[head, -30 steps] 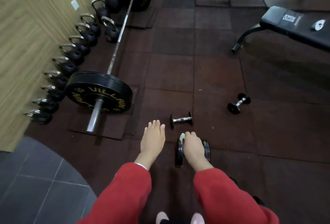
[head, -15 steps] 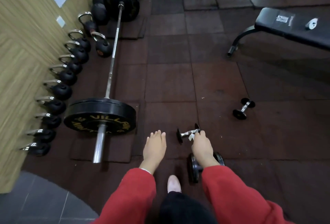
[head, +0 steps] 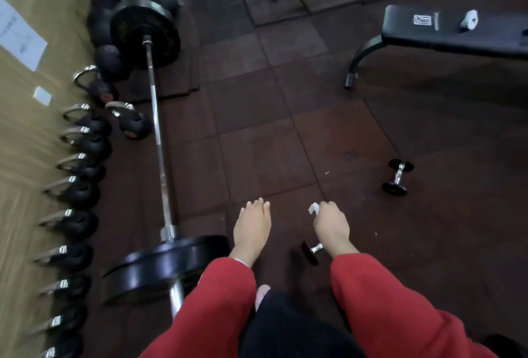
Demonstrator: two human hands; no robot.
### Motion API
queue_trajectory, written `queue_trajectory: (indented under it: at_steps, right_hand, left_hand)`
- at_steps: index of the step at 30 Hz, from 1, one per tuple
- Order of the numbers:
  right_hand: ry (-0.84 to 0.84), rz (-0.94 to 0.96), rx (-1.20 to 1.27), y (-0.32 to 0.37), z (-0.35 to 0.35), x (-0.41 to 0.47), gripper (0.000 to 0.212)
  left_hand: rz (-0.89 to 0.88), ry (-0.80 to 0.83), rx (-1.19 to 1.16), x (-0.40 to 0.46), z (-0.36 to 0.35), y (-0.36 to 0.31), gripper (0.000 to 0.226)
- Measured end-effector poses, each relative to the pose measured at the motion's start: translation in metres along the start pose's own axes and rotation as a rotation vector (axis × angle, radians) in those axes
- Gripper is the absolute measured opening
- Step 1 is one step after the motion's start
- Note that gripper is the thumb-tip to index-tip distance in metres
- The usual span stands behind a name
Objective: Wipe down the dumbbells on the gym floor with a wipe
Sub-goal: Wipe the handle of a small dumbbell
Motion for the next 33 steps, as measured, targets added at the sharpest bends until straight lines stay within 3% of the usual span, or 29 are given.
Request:
queue_trajectory:
  at_steps: [8, 15, 20, 29, 33]
  right_hand:
    - [-0.016, -0.292, 0.211, -0.006, 0.02, 0.056, 0.028]
    - [-0.071, -0.612, 0.379, -0.065, 0.056, 0.107, 0.028]
    - [-0.131, -0.754, 0.522, -0.087, 0.085, 0.143, 0.028]
    - [-0.202, -1.143, 0.787, -0.128, 0.077, 0.118, 0.026]
    - [-0.233, -1.377, 0.956, -0.116, 0.051, 0.099, 0.026]
  left_hand:
    - [-0.282, 0.171, 0.124, 0.1, 0.019, -0.058, 0.042]
    - [-0.515, 0.322, 0.275, 0.184, 0.006, -0.177, 0.044]
    - [-0.769, 0.328, 0.401, 0.226, -0.008, -0.271, 0.041]
    - [-1.047, 0.607, 0.597, 0.219, -0.08, -0.35, 0.043]
    - [-1.255, 0.766, 0.766, 0.197, -0.116, -0.361, 0.044]
Point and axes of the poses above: each hand's wrist, its own x-axis towards the middle knuckle, its own z-axis out of the back of the hand, y = z × x, the point moved 9 cm from there along x, towards the middle knuckle, and after that the axes turned 6 degrees about -x, right-handed, at the moved point
